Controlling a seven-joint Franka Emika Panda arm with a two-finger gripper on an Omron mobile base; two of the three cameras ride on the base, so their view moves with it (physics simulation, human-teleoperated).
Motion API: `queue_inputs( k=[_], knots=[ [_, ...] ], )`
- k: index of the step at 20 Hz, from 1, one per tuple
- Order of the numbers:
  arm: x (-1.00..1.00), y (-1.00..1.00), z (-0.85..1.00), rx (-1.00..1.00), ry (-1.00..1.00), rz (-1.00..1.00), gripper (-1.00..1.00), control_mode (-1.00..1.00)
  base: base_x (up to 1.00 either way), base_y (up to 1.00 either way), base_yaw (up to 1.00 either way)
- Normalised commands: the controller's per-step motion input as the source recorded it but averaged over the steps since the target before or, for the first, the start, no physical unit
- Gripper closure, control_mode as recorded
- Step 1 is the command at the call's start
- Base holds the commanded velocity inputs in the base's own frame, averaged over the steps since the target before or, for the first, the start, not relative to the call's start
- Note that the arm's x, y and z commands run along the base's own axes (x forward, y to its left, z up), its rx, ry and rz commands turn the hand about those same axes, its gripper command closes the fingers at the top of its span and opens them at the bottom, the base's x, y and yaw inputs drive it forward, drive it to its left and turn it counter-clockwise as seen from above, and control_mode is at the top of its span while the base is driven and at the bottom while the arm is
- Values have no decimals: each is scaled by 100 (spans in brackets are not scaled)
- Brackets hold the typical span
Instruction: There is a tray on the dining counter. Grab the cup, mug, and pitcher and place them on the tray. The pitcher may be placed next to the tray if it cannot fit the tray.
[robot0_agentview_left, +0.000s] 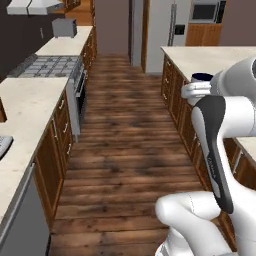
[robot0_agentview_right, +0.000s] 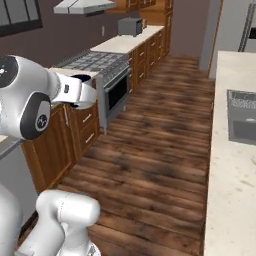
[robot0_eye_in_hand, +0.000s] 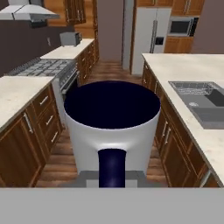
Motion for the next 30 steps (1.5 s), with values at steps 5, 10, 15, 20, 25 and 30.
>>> queue_inputs(
  k=[5,10,15,20,25,30],
  knots=[
    [0,0,0,0,0,0,100,100,100,14,-22],
    [0,0,0,0,0,0,100,100,100,20,-23],
    [0,0,0,0,0,0,100,100,100,16,-22],
    [0,0,0,0,0,0,100,100,100,27,-23],
    [0,0,0,0,0,0,100,100,100,70,-22],
    [0,0,0,0,0,0,100,100,100,88,-13]
  ],
)
